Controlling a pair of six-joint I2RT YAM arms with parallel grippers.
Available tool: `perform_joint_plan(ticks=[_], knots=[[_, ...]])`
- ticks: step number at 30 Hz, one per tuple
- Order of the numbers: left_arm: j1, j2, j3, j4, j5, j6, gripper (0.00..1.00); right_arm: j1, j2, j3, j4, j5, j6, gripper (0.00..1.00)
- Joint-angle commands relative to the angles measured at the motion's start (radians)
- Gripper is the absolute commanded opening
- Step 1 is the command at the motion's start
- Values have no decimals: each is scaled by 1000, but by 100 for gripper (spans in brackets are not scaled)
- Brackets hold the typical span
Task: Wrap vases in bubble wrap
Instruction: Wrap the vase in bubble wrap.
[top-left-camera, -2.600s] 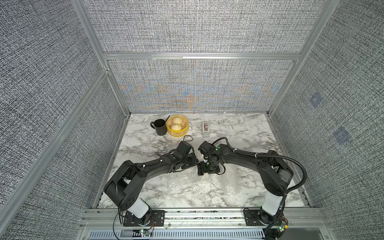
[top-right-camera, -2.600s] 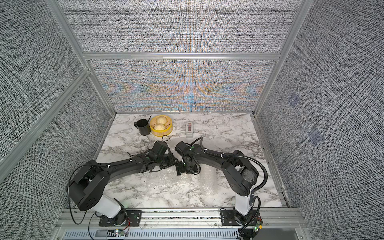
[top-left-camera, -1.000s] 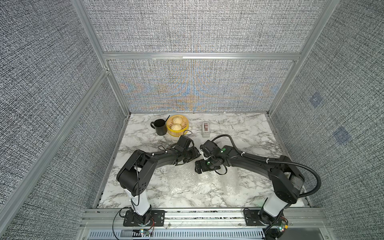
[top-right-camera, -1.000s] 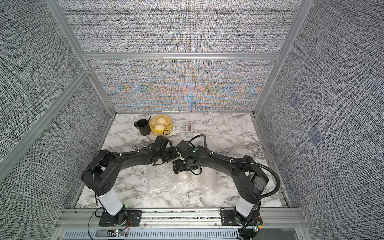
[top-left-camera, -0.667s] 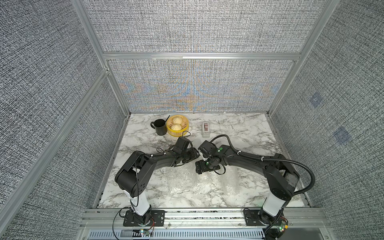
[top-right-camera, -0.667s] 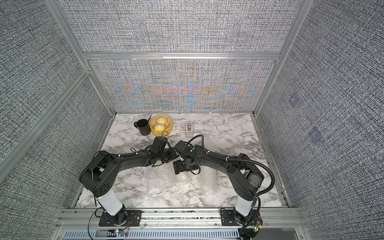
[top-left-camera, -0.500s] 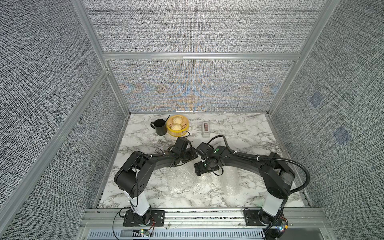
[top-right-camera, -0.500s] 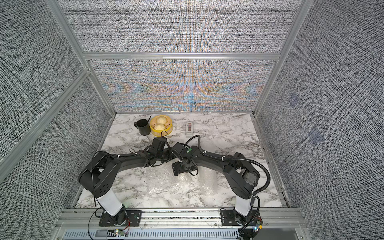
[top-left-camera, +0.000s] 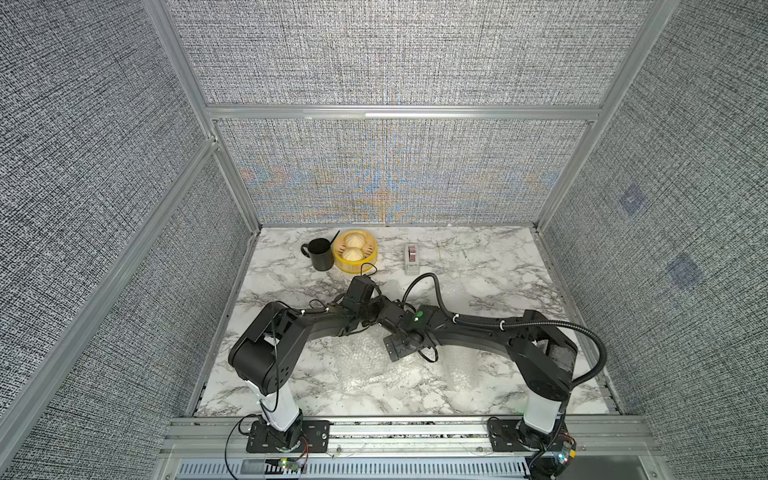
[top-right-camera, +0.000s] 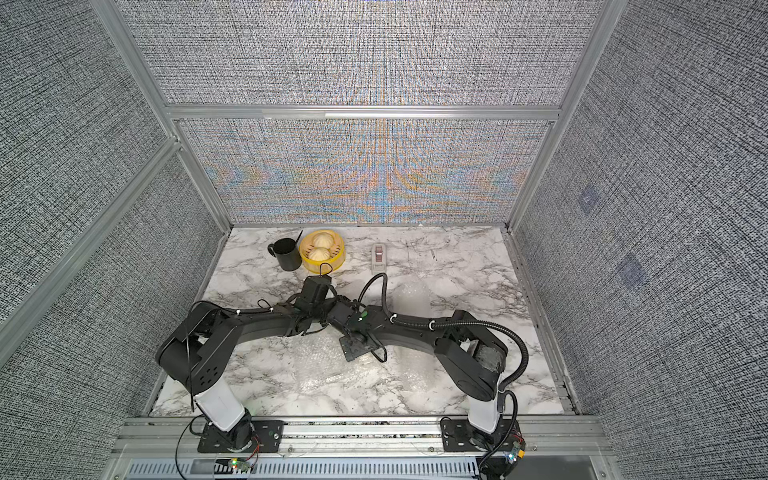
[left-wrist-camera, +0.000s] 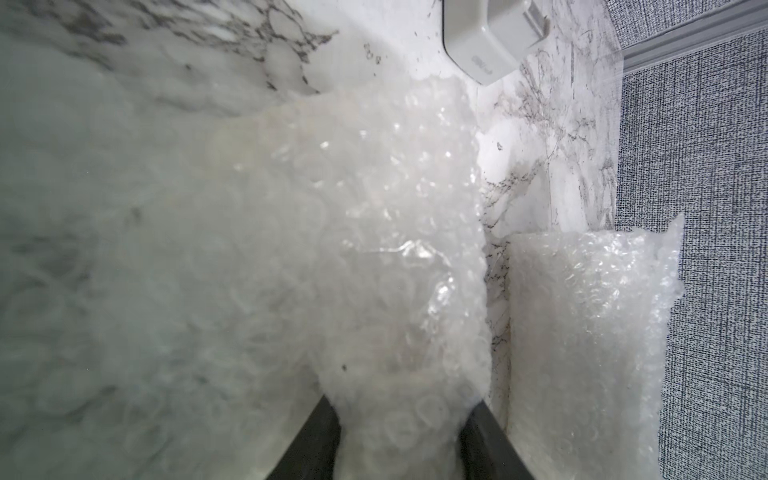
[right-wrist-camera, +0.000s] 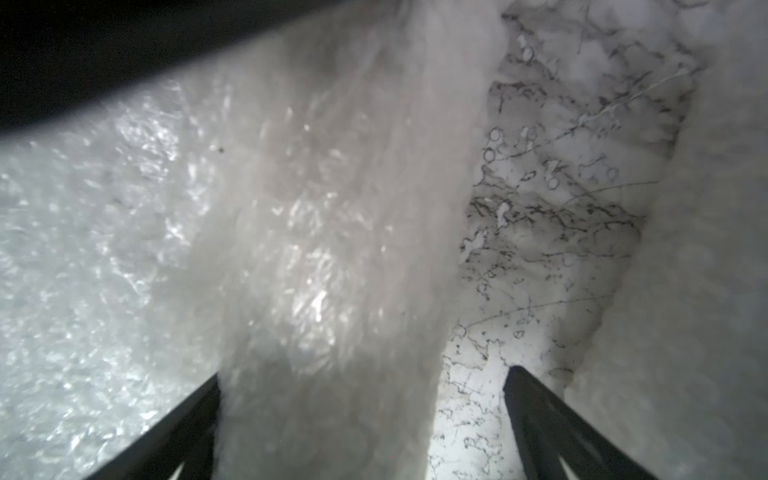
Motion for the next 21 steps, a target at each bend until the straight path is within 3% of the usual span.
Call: perform_joint_plan(ticks=[1, 5, 11, 17, 21], knots=[[1, 25, -18, -167, -37, 39, 44, 10, -29, 0, -30, 10, -57, 99], [0, 27, -22, -170, -43, 40, 44, 9, -98, -25, -20, -56, -72, 99], [1, 38, -27, -159, -40, 38, 44, 27, -65, -30, -77, -48, -60, 99], [5, 41, -34, -158, -49, 39, 44, 63, -5, -50, -75, 72, -36, 99], [7, 44, -36, -154, -44, 42, 44, 82, -20, -106, -22, 74, -40, 99]])
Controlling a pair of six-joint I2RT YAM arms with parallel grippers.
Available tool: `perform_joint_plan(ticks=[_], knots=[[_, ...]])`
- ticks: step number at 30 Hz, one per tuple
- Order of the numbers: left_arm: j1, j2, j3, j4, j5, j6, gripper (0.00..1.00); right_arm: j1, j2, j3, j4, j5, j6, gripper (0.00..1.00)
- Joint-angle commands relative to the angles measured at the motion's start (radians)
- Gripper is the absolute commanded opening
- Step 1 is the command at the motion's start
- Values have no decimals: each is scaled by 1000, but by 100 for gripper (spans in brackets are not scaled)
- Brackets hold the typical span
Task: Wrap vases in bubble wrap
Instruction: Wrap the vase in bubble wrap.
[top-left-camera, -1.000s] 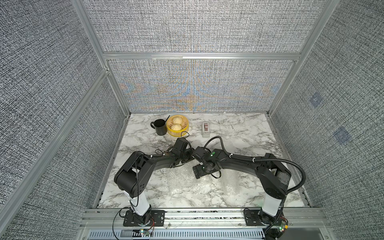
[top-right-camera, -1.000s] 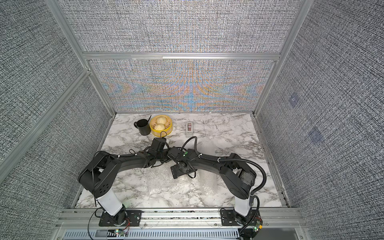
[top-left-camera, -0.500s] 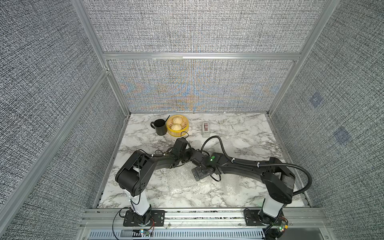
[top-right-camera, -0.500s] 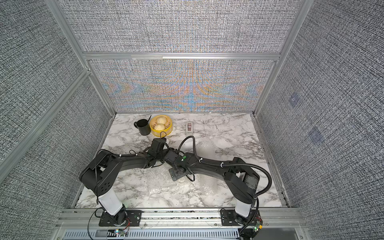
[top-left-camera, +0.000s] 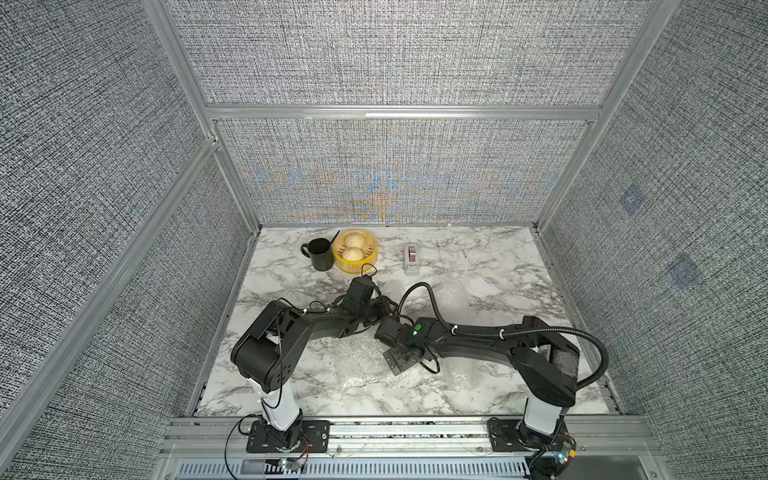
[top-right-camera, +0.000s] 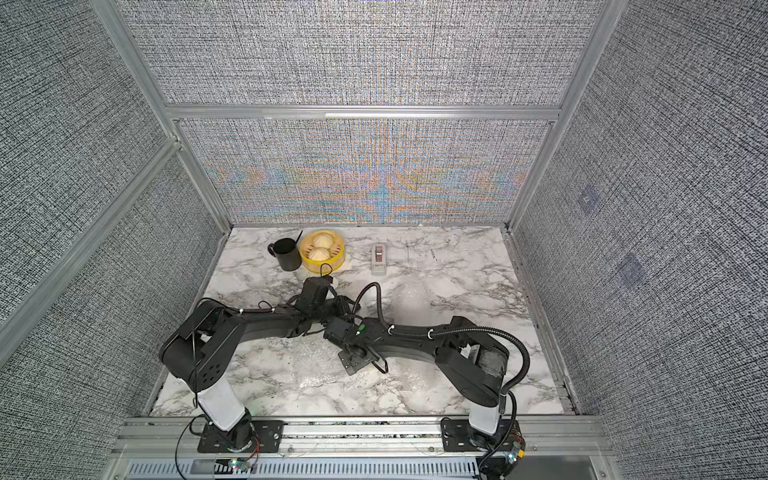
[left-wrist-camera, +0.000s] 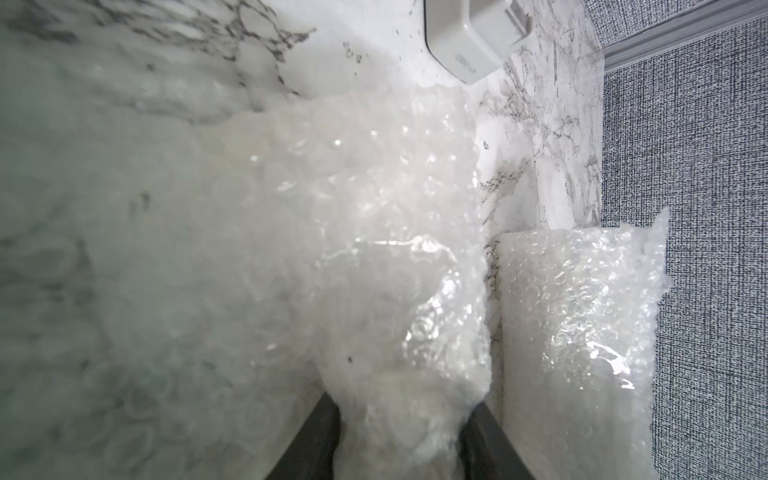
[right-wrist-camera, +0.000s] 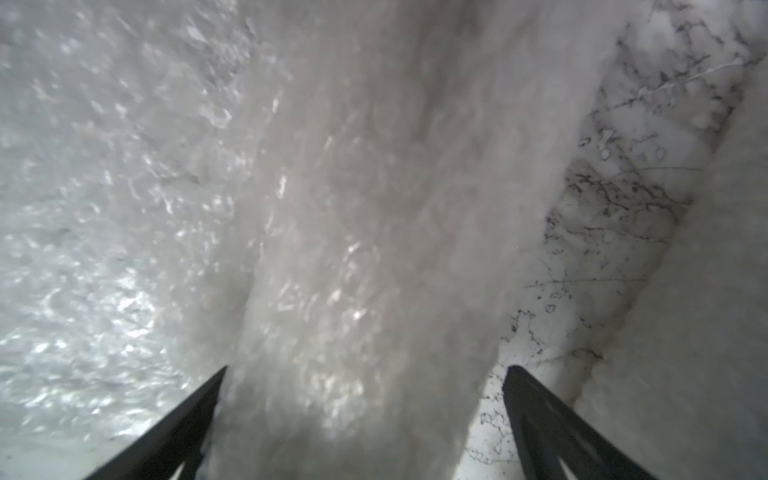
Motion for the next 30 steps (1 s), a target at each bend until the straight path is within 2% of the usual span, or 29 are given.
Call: perform_joint_plan(ticks=[1, 9, 14, 17, 19, 22, 24, 26, 30], knots=[[2, 25, -13, -214, -64, 35, 44, 10, -16, -16, -40, 24, -7, 99], [3, 31, -13, -209, -59, 35, 44, 31, -144, -14, -2, -18, -43, 99], [3, 36, -22, -202, -63, 34, 43, -25, -216, -62, 20, -144, 6, 99], [3, 33, -35, -187, -67, 28, 43, -46, -217, -64, 29, -183, 20, 97], [2, 33, -37, -184, -68, 25, 43, -50, -197, -48, 25, -206, 18, 92], [1, 34, -42, -175, -69, 27, 43, -51, -161, -32, -8, -188, 13, 89], [1, 37, -44, -171, -70, 28, 43, -45, -146, -40, -12, -176, 10, 82], [1, 35, -42, -170, -69, 27, 44, -36, -130, -46, -16, -166, 5, 80], [1, 14, -41, -161, -69, 22, 52, -22, -90, -43, -21, -124, 5, 75]])
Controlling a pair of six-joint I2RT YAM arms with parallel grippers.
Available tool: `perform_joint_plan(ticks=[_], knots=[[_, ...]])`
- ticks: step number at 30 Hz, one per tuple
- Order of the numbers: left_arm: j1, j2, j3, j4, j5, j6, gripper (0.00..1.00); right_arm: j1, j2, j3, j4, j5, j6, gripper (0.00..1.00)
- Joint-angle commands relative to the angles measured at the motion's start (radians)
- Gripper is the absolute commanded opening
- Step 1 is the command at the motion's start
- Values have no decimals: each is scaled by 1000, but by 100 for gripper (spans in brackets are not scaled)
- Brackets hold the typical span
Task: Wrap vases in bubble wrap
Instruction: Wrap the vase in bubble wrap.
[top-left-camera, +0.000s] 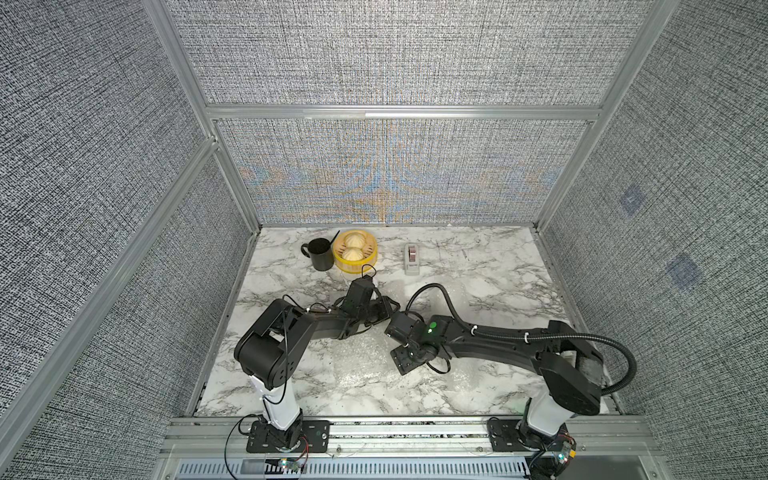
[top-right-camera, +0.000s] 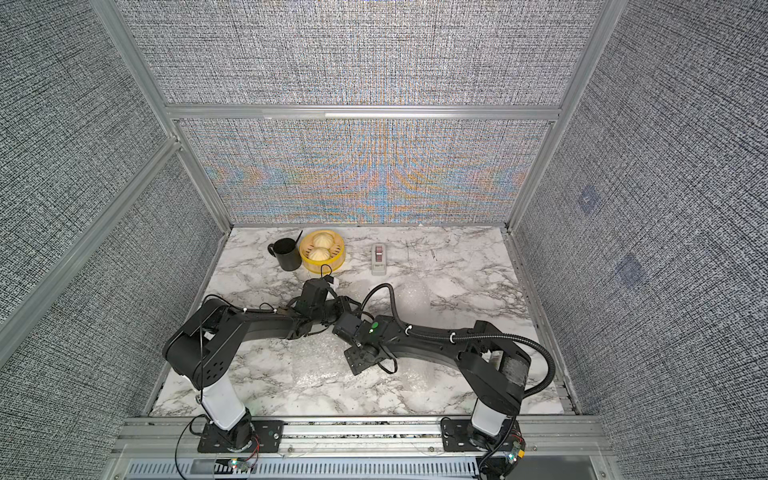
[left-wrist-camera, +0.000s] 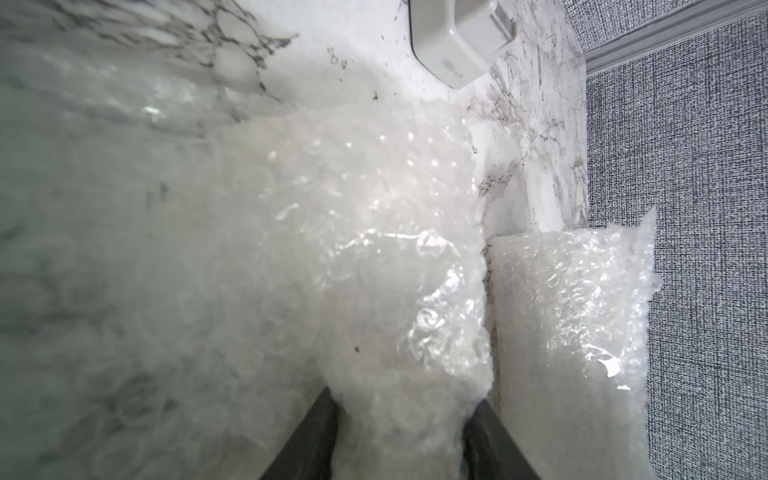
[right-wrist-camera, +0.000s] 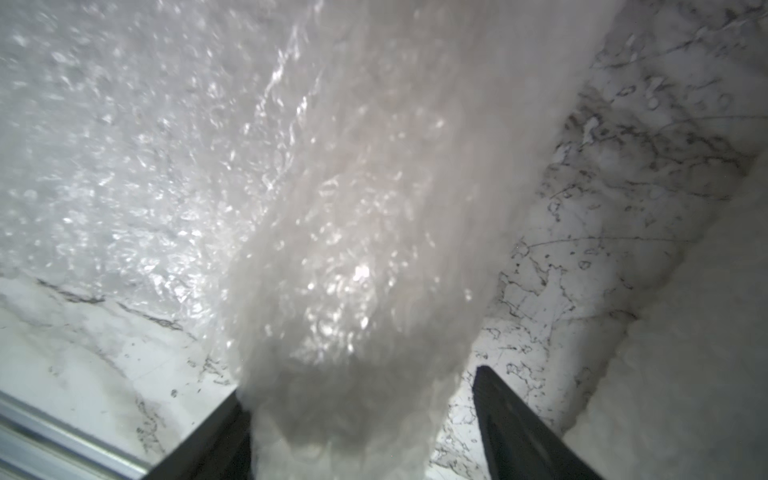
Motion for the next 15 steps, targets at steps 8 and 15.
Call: perform_joint_plan(ticks=[8, 15], knots=[[2, -56, 6, -285, -78, 31, 64, 17, 31, -24, 41, 69, 5, 65], [6, -168, -19, -330, -65, 8, 80, 18, 48, -25, 54, 64, -2, 63]])
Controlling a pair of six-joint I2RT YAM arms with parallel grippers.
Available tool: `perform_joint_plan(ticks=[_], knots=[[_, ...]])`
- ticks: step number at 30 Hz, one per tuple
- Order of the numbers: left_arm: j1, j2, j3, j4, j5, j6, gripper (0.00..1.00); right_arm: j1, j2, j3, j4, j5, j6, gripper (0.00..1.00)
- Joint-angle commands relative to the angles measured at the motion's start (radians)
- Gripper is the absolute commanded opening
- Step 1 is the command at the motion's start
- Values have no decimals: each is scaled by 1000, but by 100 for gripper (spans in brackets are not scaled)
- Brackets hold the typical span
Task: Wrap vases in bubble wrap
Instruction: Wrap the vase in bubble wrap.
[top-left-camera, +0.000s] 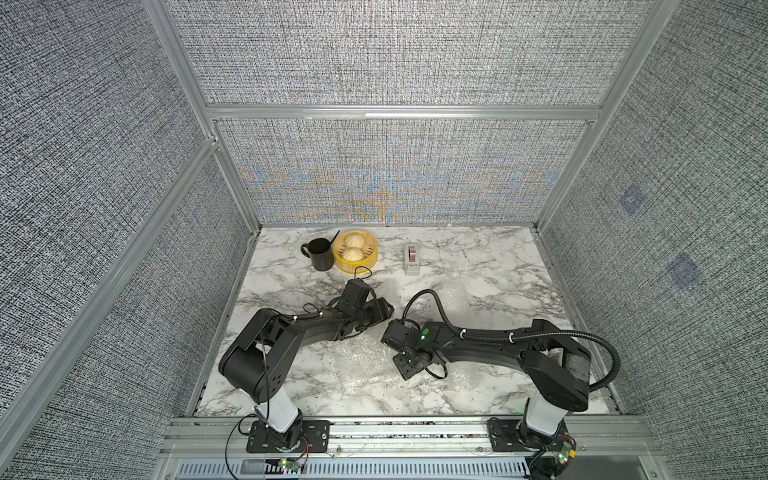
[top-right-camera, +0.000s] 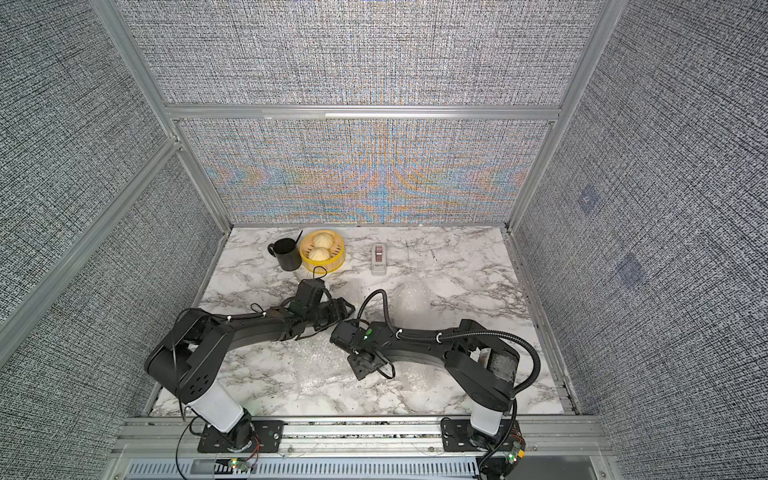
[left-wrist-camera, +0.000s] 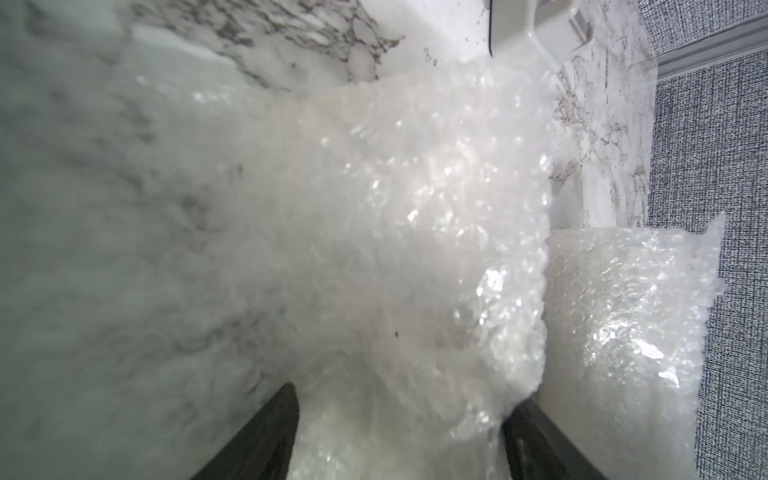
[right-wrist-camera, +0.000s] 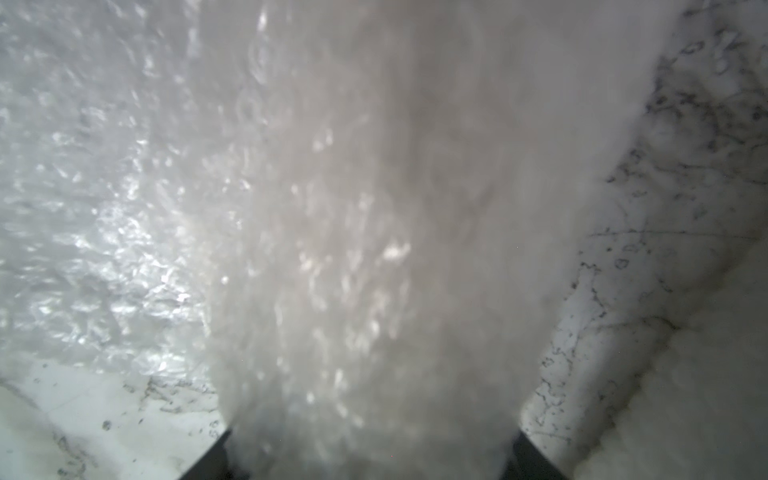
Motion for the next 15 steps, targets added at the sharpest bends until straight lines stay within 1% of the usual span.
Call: perform_joint_plan(ticks=[1, 6, 10, 12, 14, 15], knots=[[0, -49, -9, -129, -6, -5, 82, -2, 4, -1, 31, 34, 2, 63], [-8, -132, -46, -142, -11, -59, 87, -1, 13, -9, 42, 34, -1, 63], [-46, -177, -35, -179, -28, -90, 85, 0, 14, -11, 44, 34, -6, 62], [-68, -188, -29, -204, -59, -111, 79, 0, 11, -15, 49, 34, -7, 62], [-77, -166, -29, -192, -56, -125, 73, 0, 10, -18, 53, 34, -8, 62], [-80, -147, -23, -197, -52, -130, 67, 0, 13, -19, 54, 34, -7, 62]])
